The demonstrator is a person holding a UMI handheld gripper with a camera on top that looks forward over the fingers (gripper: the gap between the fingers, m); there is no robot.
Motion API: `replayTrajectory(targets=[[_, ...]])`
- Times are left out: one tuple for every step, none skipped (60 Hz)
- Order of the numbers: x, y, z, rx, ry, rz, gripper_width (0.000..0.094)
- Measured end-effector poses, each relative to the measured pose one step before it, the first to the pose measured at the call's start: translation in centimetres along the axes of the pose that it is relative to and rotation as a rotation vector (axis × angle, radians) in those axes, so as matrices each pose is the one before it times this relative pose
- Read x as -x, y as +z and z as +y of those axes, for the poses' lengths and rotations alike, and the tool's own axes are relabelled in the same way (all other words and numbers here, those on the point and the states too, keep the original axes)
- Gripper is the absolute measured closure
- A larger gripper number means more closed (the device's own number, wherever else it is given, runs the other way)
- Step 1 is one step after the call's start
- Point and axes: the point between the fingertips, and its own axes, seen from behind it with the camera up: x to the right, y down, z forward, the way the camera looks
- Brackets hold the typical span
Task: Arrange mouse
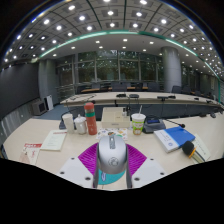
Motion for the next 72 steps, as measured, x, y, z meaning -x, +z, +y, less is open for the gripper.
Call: replayTrajectory(targets=[[0.208,0.745,-0.190,-0.00149,-0.0029,0.00347,0.0559],[0.165,0.878,-0.249,0.00046,-0.0014,0.00486,0.0559],[0.257,0.851,-0.238,0.00307,-0.0005,0.00487,0.0558],[0.295,0.921,0.012,0.00456,-0.0015,0.00240,0.0559],[0.326,0.943,0.155,0.00837,-0.0020,0.00118,0.0569],[0.268,0.949,0.279,0.01078,-0.0024,0.00367,0.0570],[0.189,0.941,0.315,0.00960,-0.0005,0.00640,0.0569],[0.198,0.973,0.431,0.00696,0.0001,0.00569,0.0570],[0.324,0.903,0.460,0.01074,-0.0003,0.00234,0.0570],[0.257,0.689,0.754,0.01125,-0.0012,0.00065,0.0570],[0.318,1.003,0.527,0.01510,0.0007,0.00177,0.0569],[0.341,1.022,0.464,0.01360,0.0021,0.00352,0.0571],[0.265,0.921,0.605,0.01494,0.0026,0.00301,0.0571],[0.243,0.906,0.625,0.01521,0.0031,0.00302,0.0570],[0.129,0.844,0.754,0.01619,0.0011,0.00270,0.0570],[0.135,0.778,0.667,0.01527,-0.0011,0.00398,0.0570],[0.098,0.752,0.654,0.01446,-0.0032,0.00492,0.0569],[0.047,0.673,0.626,0.01338,-0.0033,0.00693,0.0568],[0.007,0.649,0.565,0.01139,-0.0024,0.00748,0.0568],[0.042,0.532,0.533,0.00924,-0.0014,0.00729,0.0567],[0.140,0.607,0.622,0.00814,-0.0012,0.00423,0.0566],[0.086,0.364,0.419,0.01002,-0.0001,0.00313,0.0562],[0.079,0.377,0.448,0.01274,0.0015,0.00050,0.0554],[0.080,0.348,0.439,0.01166,0.0029,0.00016,0.0550],[0.047,0.283,0.395,0.01116,0.0033,0.00126,0.0545],[-0.018,0.251,0.376,0.01029,0.0024,0.00294,0.0539],[-0.036,0.227,0.335,0.00851,0.0017,0.00392,0.0528],[-0.064,0.321,0.255,0.00943,0.0012,0.00440,0.0515],[0.013,0.163,0.281,0.00502,0.0014,0.00295,0.0507],[0.037,0.153,0.388,0.00328,0.0008,0.00185,0.0491],[0.064,0.123,0.281,0.00618,0.0005,-0.00073,0.0482],[0.069,0.108,0.302,0.00787,0.0003,-0.00166,0.0471],[0.100,0.080,0.318,0.00972,-0.0003,-0.00366,0.0464],[0.073,0.050,0.326,0.01103,0.0006,-0.00378,0.0455],[0.072,0.004,0.301,0.01020,0.0022,-0.00450,0.0443],[0.064,-0.020,0.246,0.00922,0.0032,-0.00348,0.0434],[0.066,-0.080,0.145,0.00523,0.0028,-0.00320,0.0420],[0.058,-0.112,0.032,0.00456,0.0003,-0.00185,0.0380],[0.064,-0.159,0.114,-0.00017,-0.0005,-0.00111,0.0318],[-0.021,-0.232,-0.043,-0.00109,-0.0018,-0.00053,0.0247],[-0.035,-0.312,-0.127,-0.00262,-0.0037,0.00006,0.0175],[-0.053,-0.360,-0.167,-0.00440,-0.0049,0.00055,0.0109],[-0.098,-0.412,-0.199,-0.00613,-0.0059,0.00319,0.0060],[-0.145,-0.462,-0.241,-0.00697,-0.0074,0.00502,0.0078],[-0.180,-0.650,-0.527,0.00046,-0.0053,0.00609,0.0095],[-0.125,-0.570,-0.204,-0.00661,-0.0058,0.00701,0.0096],[-0.064,-0.694,-0.155,-0.00835,-0.0045,0.00618,0.0089],[-0.057,-0.678,-0.245,-0.00630,-0.0040,0.00297,0.0077],[0.010,-0.701,-0.251,-0.00576,-0.0025,-0.00051,0.0071],[-0.016,-0.747,-0.262,-0.00589,-0.0006,0.00091,0.0071],[0.018,-0.800,-0.276,-0.00582,0.0009,-0.00016,0.0070],[-0.036,-0.818,-0.369,-0.00264,0.0018,-0.00079,0.0072],[0.055,-0.881,-0.237,-0.00459,0.0038,-0.00081,0.0074],[0.074,-0.883,-0.241,-0.00492,0.0045,-0.00125,0.0073],[0.008,-0.900,-0.317,-0.00514,0.0034,-0.00129,0.0074],[0.105,-0.937,-0.190,-0.00648,0.0036,-0.00168,0.0077],[0.074,-0.984,-0.128,-0.00489,0.0030,-0.00021,0.0076],[0.062,-0.915,-0.075,-0.00225,0.0027,0.00136,0.0078],[0.063,-0.907,-0.071,-0.00201,0.0020,0.00142,0.0078],[0.043,-0.939,-0.101,-0.00380,0.0011,0.00012,0.0078],[0.087,-0.916,-0.113,-0.00570,0.0002,-0.00083,0.0075],[0.054,-0.910,-0.089,-0.00505,0.0001,-0.00006,0.0076],[0.030,-0.951,-0.018,-0.00303,0.0000,0.00141,0.0076],[0.009,-0.917,-0.006,-0.00336,0.0002,0.00210,0.0076],[-0.003,-0.838,0.001,-0.00494,0.0005,0.00185,0.0077],[0.034,-0.960,-0.012,-0.00563,0.0010,0.00122,0.0078],[0.041,-0.881,0.006,-0.00441,0.0008,0.00086,0.0077],[0.044,-0.904,0.053,-0.00292,0.0005,0.00070,0.0078],[0.048,-0.879,0.090,-0.00201,-0.0002,0.00082,0.0076],[0.036,-0.786,0.112,-0.00127,-0.0011,0.00123,0.0077],[0.043,-0.895,0.159,-0.00198,-0.0006,-0.00036,0.0078],[0.070,-0.697,0.111,-0.00294,-0.0007,0.00036,0.0076]])
